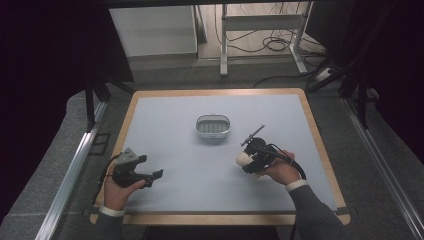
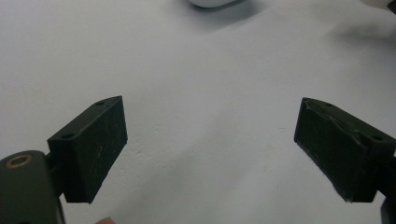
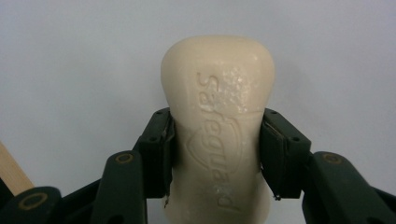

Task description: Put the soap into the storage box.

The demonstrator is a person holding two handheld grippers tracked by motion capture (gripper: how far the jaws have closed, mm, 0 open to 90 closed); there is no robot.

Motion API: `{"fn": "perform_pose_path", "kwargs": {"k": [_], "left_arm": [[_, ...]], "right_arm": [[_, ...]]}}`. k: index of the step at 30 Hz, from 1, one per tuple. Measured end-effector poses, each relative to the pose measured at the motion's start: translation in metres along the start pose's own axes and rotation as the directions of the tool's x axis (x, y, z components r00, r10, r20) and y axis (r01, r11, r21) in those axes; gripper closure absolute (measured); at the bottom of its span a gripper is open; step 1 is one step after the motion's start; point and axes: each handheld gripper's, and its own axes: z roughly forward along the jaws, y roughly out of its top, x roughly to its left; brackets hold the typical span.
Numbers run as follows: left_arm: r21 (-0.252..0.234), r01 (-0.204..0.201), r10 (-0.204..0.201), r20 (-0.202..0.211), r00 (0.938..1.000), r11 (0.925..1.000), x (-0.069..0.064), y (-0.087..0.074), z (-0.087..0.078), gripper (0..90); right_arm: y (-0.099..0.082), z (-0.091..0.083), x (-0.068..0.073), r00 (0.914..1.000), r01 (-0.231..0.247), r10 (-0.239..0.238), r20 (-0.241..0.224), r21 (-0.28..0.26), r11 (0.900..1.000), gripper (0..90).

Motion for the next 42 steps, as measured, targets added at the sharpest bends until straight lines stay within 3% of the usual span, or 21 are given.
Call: {"fn": "perform_pose_path", "kwargs": {"k": [15,42], "left_arm": [[0.001,0.0,0.0,-0.001,1.0,1.0,0.0,0.0,0.0,10.0],[0.001,-0.001,0.001,-0.003,1.0,1.0,0.001,0.0,-0.001,10.0]], "right_arm": [[0.013,-0.012,-0.012,0.9999,0.004,-0.003,0.014,-0.065,0.9979,49.6],[0.039,-0.027,-0.029,0.9996,0.018,-0.015,0.025,-0.118,0.9928,49.6]]}}
